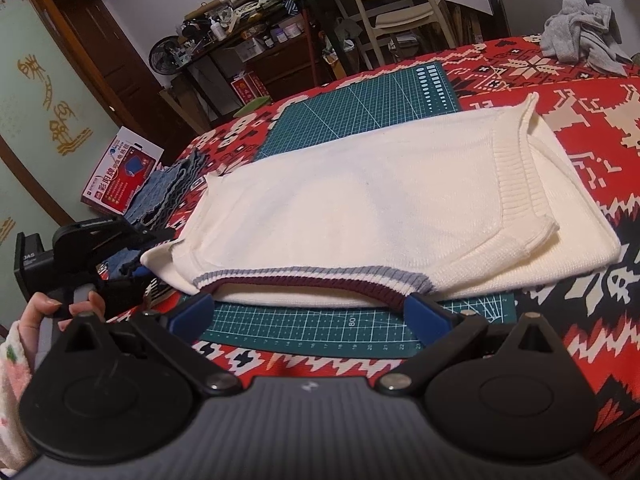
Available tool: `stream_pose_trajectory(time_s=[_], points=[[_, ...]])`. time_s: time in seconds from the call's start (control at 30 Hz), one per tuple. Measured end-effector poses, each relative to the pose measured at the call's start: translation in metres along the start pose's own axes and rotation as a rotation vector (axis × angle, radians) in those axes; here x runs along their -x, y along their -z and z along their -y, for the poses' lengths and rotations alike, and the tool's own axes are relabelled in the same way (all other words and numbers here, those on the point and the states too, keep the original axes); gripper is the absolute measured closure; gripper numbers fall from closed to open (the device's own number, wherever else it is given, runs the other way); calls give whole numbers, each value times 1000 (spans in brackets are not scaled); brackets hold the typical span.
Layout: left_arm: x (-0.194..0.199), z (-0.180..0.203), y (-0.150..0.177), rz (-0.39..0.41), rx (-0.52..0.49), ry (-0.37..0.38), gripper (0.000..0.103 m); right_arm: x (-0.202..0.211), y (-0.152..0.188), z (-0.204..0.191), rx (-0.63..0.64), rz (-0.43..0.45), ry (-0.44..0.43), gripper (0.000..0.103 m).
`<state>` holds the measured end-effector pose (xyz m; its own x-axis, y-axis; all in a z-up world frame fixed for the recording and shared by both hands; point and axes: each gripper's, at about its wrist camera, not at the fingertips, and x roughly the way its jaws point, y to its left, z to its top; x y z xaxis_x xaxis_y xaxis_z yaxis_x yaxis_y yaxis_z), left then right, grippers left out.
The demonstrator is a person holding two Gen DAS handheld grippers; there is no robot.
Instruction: Fold clothes
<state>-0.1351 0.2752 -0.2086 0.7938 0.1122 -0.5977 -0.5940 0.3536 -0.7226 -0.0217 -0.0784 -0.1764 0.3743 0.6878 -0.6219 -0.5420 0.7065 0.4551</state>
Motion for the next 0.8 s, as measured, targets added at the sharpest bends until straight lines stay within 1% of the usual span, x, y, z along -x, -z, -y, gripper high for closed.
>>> stream_pose_trajectory(time_s=[0.03, 0.3, 0.43, 0.57, 0.67, 0.73, 0.8], points=[[1, 1, 1, 8, -21, -8, 93, 0, 0, 0, -1, 0, 1, 1], [23, 56, 22, 121, -453, -13, 94, 2, -4, 5, -22, 7, 5, 1], [31, 94, 44, 142, -687, 49, 94, 8, -10, 10, -37, 39, 13, 1], [24, 123, 68, 104, -837, 133, 94, 15, -16, 15, -27, 70, 41, 1], [13, 139, 89, 66, -966, 159, 94, 22, -20, 22, -42, 86, 52, 1], [5, 147, 104, 26, -1021, 171, 94, 26, -22, 26, -53, 95, 57, 1], [-8, 150, 117, -28, -1046, 183, 94, 29, -24, 30, -62, 104, 62, 1]])
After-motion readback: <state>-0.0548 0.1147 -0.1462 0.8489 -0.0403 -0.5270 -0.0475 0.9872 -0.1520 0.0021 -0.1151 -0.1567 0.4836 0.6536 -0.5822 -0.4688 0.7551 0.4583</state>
